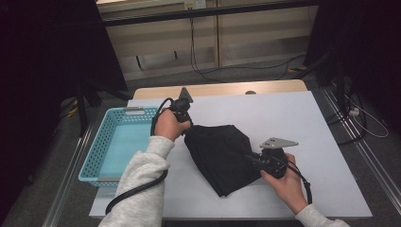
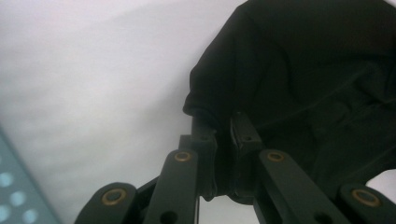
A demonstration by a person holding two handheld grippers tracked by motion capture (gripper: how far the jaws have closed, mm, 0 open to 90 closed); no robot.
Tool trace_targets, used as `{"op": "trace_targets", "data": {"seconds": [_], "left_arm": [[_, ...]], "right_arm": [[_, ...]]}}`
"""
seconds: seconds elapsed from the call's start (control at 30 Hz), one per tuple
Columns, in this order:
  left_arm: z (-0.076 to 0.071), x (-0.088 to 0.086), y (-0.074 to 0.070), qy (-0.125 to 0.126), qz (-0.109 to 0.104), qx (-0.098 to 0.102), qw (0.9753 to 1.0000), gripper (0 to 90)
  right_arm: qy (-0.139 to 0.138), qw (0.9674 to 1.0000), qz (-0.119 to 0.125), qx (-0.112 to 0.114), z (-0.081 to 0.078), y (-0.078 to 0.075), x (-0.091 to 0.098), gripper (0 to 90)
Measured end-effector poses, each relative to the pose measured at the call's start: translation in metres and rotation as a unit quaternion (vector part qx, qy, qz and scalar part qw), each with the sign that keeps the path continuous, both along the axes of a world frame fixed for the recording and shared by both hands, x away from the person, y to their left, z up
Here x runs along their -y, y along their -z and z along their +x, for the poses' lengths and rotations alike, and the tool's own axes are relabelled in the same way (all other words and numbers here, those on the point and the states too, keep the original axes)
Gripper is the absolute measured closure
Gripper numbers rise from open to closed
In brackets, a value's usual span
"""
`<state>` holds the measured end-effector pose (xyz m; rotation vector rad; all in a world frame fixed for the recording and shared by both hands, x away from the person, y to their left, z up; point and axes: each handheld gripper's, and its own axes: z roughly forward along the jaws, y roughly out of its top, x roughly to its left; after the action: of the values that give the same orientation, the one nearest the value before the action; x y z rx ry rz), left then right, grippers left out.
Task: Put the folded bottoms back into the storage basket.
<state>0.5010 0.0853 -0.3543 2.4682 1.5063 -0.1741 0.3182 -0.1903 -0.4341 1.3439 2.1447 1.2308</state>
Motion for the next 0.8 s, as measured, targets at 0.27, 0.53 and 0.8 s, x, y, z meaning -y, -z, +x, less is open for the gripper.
{"op": "trace_targets", "data": {"seconds": [0.27, 0.53, 0.8], "left_arm": [[0.003, -0.012, -0.018, 0.008, 0.003, 0.003, 1.0, 82.7], [0.007, -0.025, -0.039, 0.01, 0.007, 0.008, 0.9999, 82.9], [0.01, -0.035, -0.058, 0.005, 0.02, 0.016, 0.9997, 82.9]], "right_arm": [[-0.009, 0.9998, 0.01, 0.014, 0.0, -0.007, -0.015, 79.6], [-0.019, 0.9992, 0.025, 0.026, 0.0, -0.017, -0.028, 79.6], [-0.031, 0.9982, 0.039, 0.034, 0.001, -0.024, -0.043, 79.7]]}}
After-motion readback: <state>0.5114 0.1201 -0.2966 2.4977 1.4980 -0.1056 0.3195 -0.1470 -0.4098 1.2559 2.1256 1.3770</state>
